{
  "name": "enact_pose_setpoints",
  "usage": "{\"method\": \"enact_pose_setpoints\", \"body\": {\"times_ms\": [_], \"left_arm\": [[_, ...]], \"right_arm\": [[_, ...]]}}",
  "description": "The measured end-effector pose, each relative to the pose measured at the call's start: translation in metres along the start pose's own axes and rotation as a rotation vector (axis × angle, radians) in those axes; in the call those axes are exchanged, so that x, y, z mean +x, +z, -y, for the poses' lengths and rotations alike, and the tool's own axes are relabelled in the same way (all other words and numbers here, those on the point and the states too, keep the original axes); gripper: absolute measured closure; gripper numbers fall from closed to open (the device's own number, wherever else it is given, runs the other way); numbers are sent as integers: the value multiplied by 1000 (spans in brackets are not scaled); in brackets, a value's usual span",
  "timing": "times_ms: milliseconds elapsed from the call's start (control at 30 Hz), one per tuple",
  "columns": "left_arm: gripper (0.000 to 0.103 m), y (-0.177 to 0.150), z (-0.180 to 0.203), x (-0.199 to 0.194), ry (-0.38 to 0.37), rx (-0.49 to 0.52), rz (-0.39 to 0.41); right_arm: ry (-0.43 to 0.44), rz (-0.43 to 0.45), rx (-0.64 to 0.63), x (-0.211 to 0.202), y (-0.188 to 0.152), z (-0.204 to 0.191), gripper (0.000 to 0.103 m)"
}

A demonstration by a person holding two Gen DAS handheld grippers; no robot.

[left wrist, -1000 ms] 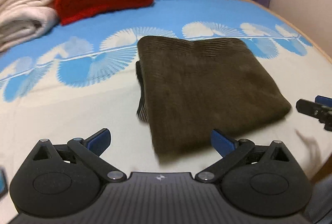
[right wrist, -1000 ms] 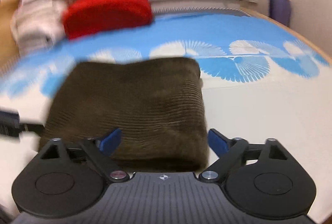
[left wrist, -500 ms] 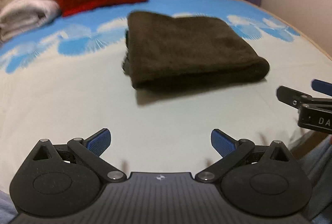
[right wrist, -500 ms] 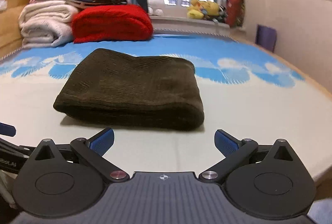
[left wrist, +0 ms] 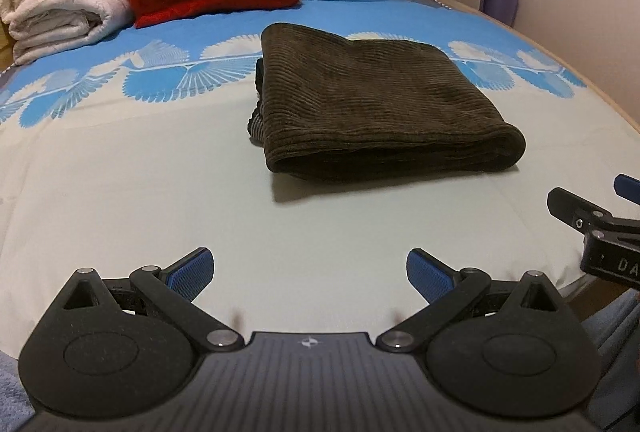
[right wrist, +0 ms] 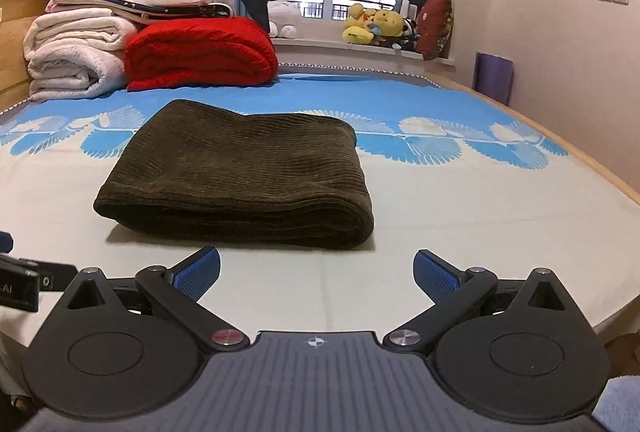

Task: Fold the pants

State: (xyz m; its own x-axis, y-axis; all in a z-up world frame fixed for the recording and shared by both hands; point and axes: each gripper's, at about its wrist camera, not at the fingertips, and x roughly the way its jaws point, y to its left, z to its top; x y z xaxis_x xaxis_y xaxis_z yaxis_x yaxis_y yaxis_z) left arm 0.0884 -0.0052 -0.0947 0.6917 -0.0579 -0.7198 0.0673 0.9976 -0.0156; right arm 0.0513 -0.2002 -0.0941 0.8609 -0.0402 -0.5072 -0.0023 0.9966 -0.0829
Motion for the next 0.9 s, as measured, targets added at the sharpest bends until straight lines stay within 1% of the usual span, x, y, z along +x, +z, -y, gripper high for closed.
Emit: {"method": "enact_pose_setpoints", "body": {"times_ms": [433,900], "left_arm": [[0,1,4,7,-2,0,-11],[0,1,6,6,11,11,-3]], "right_arm": [[4,-2,-21,1,0,-4,1],[5,-9,-38,3,-1,-6,1]]}}
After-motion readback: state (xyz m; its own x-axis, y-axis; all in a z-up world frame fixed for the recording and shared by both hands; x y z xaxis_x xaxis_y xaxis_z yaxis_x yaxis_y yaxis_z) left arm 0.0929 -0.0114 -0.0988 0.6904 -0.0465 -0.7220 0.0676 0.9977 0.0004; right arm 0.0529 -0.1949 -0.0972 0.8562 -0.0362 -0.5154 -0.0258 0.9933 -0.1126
